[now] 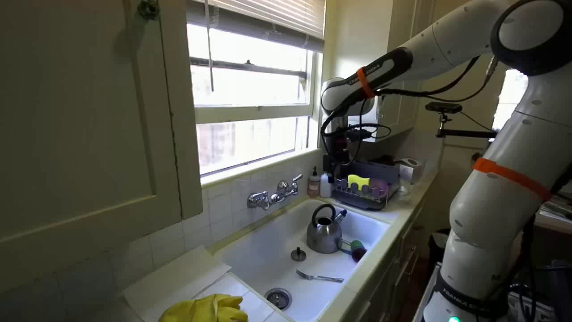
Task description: Move the tea pot lid slightly to the left, place the teapot under the faucet nozzle and open the faucet then close it after the water runs a bit
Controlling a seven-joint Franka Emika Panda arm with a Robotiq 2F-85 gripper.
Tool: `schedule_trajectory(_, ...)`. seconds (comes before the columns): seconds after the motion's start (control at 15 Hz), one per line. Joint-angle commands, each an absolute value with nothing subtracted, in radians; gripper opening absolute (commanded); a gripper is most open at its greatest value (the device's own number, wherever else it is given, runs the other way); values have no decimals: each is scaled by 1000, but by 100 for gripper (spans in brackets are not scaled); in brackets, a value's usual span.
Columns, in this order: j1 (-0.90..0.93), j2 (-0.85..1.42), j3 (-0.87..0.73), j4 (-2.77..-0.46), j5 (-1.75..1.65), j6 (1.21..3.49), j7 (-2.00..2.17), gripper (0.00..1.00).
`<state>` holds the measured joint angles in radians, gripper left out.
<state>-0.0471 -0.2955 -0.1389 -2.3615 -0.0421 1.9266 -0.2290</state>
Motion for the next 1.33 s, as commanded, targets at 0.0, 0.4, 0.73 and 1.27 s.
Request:
schedule_trajectory(0.0, -55, -295, -131, -2360, -40, 1925, -231, 100)
schedule_trajectory(0.4, -55, -295, -131, -2360, -40, 1925, -231, 100)
schedule_trajectory(0.73, -55, -295, -131, -2360, -40, 1925, -231, 100)
schedule_trajectory(1.27, -108, -38, -150, -2479, -28, 2452, -76, 100)
